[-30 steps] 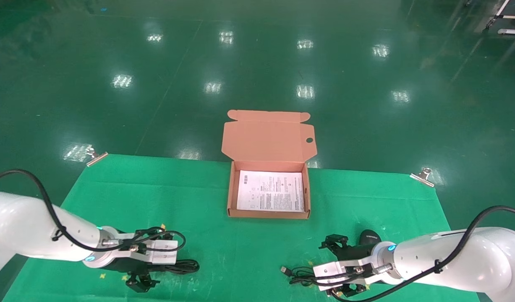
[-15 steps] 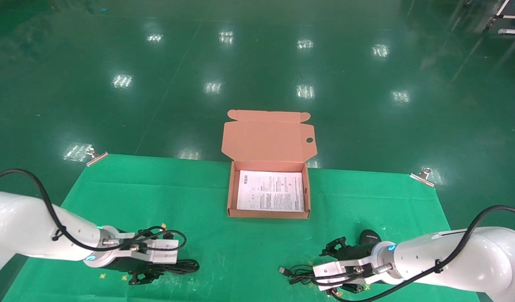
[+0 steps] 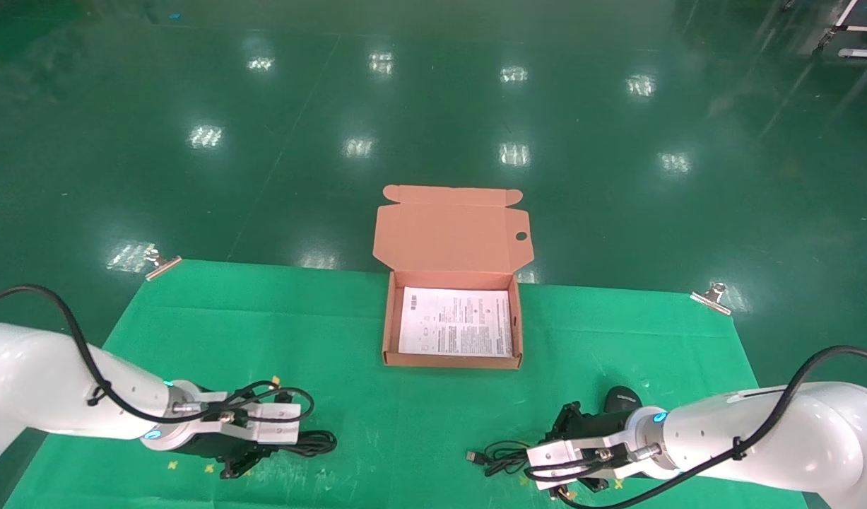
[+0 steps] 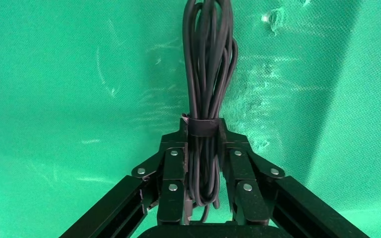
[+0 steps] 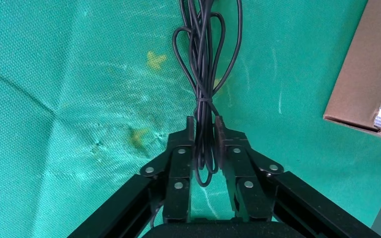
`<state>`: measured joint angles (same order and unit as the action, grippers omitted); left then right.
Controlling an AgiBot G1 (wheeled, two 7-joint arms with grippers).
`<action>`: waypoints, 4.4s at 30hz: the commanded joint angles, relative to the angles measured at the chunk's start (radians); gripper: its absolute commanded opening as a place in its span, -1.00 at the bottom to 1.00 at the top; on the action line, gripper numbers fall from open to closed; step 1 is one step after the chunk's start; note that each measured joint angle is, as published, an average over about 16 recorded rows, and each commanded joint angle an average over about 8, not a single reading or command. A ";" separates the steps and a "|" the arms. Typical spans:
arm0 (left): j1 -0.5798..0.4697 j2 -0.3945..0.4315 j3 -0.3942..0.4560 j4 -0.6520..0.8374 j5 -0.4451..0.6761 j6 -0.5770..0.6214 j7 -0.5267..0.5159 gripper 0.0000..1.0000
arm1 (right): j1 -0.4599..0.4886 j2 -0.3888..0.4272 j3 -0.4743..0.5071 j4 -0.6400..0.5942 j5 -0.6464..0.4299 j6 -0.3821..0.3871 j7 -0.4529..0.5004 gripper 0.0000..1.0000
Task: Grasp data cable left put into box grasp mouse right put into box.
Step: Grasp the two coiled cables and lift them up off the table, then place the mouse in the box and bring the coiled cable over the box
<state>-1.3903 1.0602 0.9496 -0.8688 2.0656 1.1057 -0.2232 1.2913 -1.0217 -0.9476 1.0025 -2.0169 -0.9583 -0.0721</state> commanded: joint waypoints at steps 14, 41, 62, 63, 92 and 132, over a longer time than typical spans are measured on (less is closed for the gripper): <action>0.000 0.000 0.000 -0.001 0.000 0.000 -0.001 -1.00 | 0.000 0.000 0.000 0.001 0.000 -0.001 0.000 -1.00; -0.229 -0.115 -0.136 -0.273 -0.040 -0.036 -0.044 -1.00 | 0.262 0.119 0.226 0.112 0.120 0.130 0.144 -1.00; -0.379 -0.004 -0.166 -0.177 0.015 -0.166 0.014 -1.00 | 0.476 -0.151 0.256 -0.168 0.227 0.230 -0.114 -1.00; -0.378 -0.005 -0.166 -0.177 0.015 -0.165 0.014 -1.00 | 0.474 -0.150 0.256 -0.168 0.228 0.229 -0.112 -1.00; -0.275 -0.094 -0.102 -0.328 0.200 -0.050 -0.154 -1.00 | 0.421 -0.310 0.230 -0.410 0.261 0.264 -0.168 -1.00; -0.268 -0.102 -0.100 -0.362 0.218 -0.034 -0.183 -1.00 | 0.314 -0.341 -0.077 -0.585 0.561 0.346 -0.023 0.10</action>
<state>-1.6582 0.9581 0.8492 -1.2309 2.2835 1.0715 -0.4066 1.6043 -1.3629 -1.0191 0.4275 -1.4582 -0.6151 -0.0988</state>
